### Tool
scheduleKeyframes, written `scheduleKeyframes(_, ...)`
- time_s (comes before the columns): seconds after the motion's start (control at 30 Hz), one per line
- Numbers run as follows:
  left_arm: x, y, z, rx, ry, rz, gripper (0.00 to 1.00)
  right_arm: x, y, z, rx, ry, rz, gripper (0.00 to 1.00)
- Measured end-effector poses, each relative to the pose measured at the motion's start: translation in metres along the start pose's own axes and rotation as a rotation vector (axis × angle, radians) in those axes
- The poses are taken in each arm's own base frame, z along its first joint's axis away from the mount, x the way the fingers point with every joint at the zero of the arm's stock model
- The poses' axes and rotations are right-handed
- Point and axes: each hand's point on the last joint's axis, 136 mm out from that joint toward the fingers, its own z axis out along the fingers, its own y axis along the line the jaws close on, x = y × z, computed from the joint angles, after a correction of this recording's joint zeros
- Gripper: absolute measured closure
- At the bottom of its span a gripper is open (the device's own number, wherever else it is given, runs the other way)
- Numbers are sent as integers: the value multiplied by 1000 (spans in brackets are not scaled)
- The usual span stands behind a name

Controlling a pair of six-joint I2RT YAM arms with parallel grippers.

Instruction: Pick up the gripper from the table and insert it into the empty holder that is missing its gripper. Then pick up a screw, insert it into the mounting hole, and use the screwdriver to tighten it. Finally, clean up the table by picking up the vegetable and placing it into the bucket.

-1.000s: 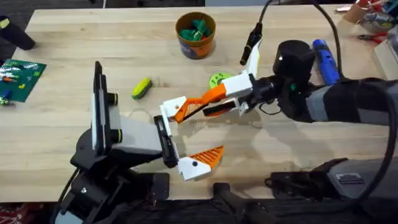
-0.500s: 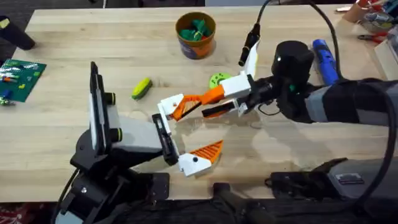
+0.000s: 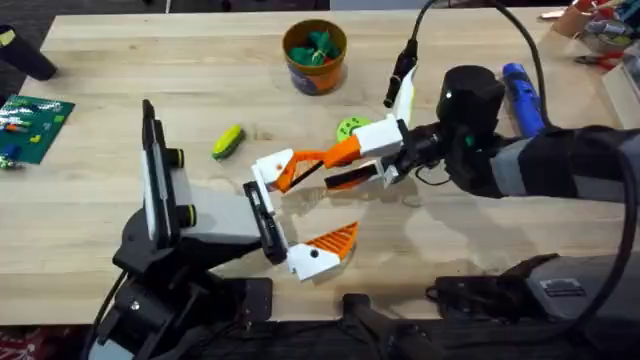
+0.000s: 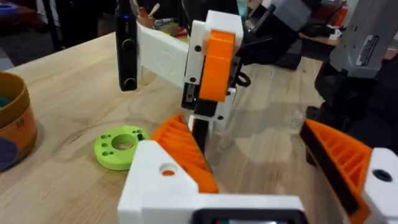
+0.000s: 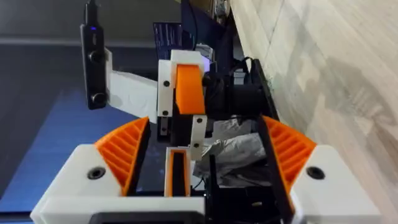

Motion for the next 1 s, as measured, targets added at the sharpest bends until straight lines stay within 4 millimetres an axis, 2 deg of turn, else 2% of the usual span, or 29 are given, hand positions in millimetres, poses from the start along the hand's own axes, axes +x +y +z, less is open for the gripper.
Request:
scheduleKeyframes(0.3,0,6,-1,-24,-2,-2,15,0,0,0,0,0,4,9)
scheduleKeyframes(0.43,-2,22,-6,-100,-11,-5,15,0,0,0,0,0,7,9)
scheduleKeyframes(0.63,-6,61,-23,-281,-31,-13,15,0,0,0,1,0,7,9)
scheduleKeyframes(0.73,-7,72,-30,-338,-37,-15,15,0,0,0,1,0,7,8)
scheduleKeyframes(1.0,-7,72,-29,-335,-37,-15,15,0,0,0,1,0,7,9)
